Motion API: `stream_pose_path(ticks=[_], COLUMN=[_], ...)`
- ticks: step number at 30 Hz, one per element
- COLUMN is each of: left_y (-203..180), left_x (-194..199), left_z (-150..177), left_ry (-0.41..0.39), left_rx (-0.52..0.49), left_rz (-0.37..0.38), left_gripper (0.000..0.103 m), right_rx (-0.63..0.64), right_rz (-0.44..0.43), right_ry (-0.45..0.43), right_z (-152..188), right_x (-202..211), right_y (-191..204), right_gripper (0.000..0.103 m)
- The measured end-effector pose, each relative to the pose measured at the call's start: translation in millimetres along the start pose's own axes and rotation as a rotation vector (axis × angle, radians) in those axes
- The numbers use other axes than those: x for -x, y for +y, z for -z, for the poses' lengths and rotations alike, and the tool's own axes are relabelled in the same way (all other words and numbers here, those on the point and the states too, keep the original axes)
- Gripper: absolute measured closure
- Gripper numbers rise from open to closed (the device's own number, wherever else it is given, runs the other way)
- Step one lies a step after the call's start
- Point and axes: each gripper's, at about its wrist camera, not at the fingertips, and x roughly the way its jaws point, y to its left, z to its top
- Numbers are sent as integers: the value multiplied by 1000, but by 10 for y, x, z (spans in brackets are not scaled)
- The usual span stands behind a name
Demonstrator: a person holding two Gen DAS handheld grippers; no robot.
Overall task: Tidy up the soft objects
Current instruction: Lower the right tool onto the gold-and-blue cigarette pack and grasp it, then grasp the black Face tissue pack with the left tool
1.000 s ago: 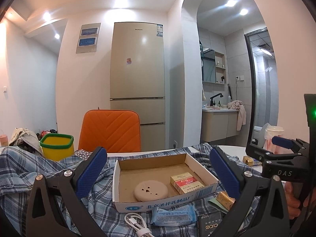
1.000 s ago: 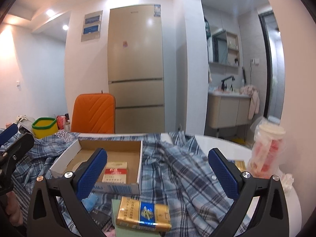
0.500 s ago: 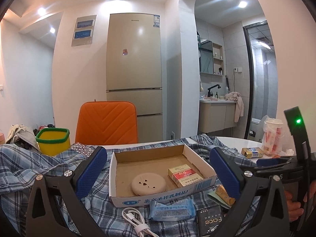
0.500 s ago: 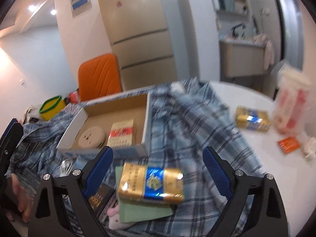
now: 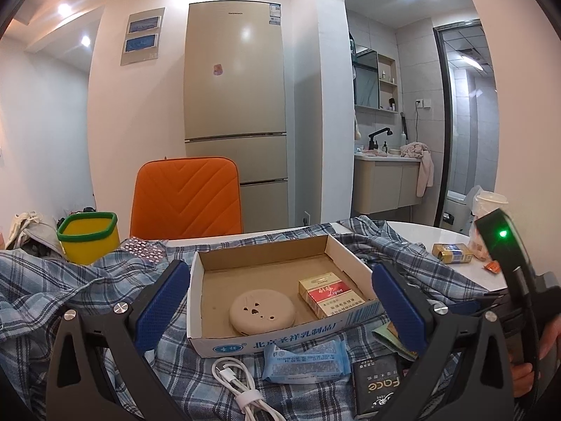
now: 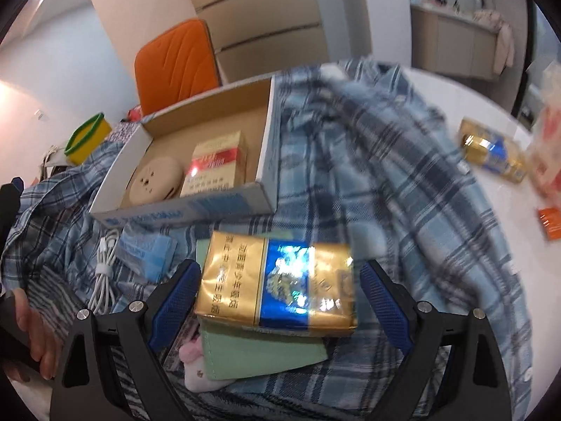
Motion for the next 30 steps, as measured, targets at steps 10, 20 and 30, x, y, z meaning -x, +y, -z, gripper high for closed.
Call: stream_pose_path(ticks=[10, 20, 30], left_y=[-29, -230, -407], left_x=[7, -409, -676], left_z=[10, 109, 378], left_ry=[12, 383, 681], left_rx=[-9, -57, -4], left_rz=[22, 245, 425], left_gripper=[0, 17, 41], right_rx=[8, 1, 64], right_rz=[21, 86, 125], right_ry=[-57, -395, -435], right_z=[21, 45, 62], right_x=[110, 703, 786], right_y=[30, 66, 192], right_gripper=[14, 14, 14])
